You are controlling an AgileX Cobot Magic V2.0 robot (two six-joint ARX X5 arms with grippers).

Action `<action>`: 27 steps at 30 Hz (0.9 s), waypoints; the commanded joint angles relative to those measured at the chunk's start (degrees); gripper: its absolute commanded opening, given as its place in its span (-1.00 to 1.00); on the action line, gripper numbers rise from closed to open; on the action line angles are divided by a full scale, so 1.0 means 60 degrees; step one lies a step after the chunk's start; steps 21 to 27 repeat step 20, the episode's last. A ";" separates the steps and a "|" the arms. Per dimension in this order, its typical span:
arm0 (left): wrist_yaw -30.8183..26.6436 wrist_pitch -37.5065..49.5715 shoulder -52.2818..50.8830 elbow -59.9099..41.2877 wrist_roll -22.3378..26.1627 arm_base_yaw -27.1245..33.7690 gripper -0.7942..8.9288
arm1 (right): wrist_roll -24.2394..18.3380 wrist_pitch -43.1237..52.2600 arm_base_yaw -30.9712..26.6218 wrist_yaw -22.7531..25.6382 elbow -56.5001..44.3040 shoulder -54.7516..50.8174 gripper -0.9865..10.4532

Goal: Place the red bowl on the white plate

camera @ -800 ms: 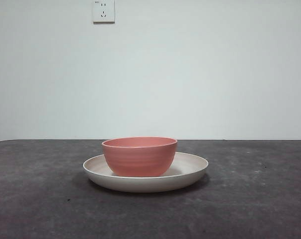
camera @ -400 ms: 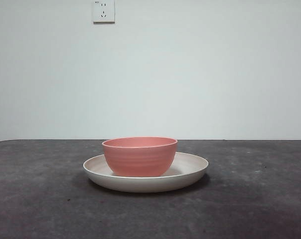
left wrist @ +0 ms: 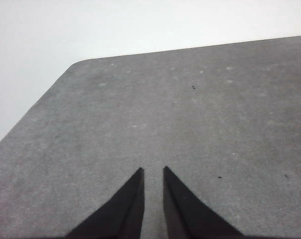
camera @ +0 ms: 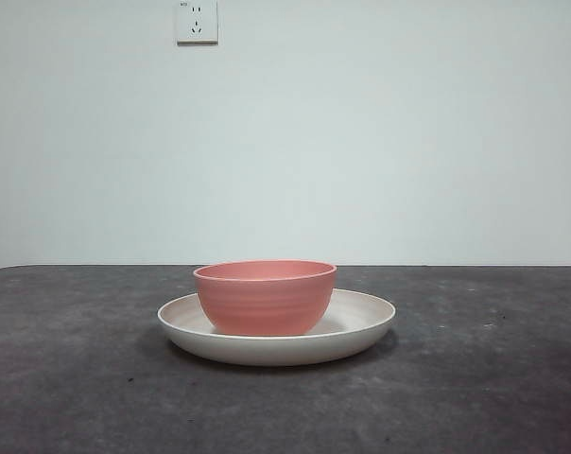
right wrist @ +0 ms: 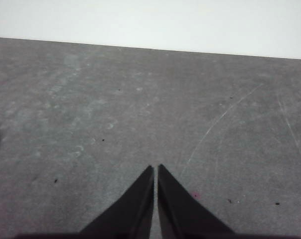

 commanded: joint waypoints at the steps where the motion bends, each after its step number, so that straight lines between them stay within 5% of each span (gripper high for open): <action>1: -0.0029 -0.0076 -0.0022 -0.0189 -0.0022 0.0025 -0.70 | -0.0051 -0.0080 -0.0025 0.0036 -0.0051 -0.0015 -0.82; 27: -0.0029 -0.0076 -0.0018 -0.0189 -0.0022 0.0025 -0.70 | -0.0047 0.0117 -0.0025 0.0036 -0.0044 -0.0015 -0.82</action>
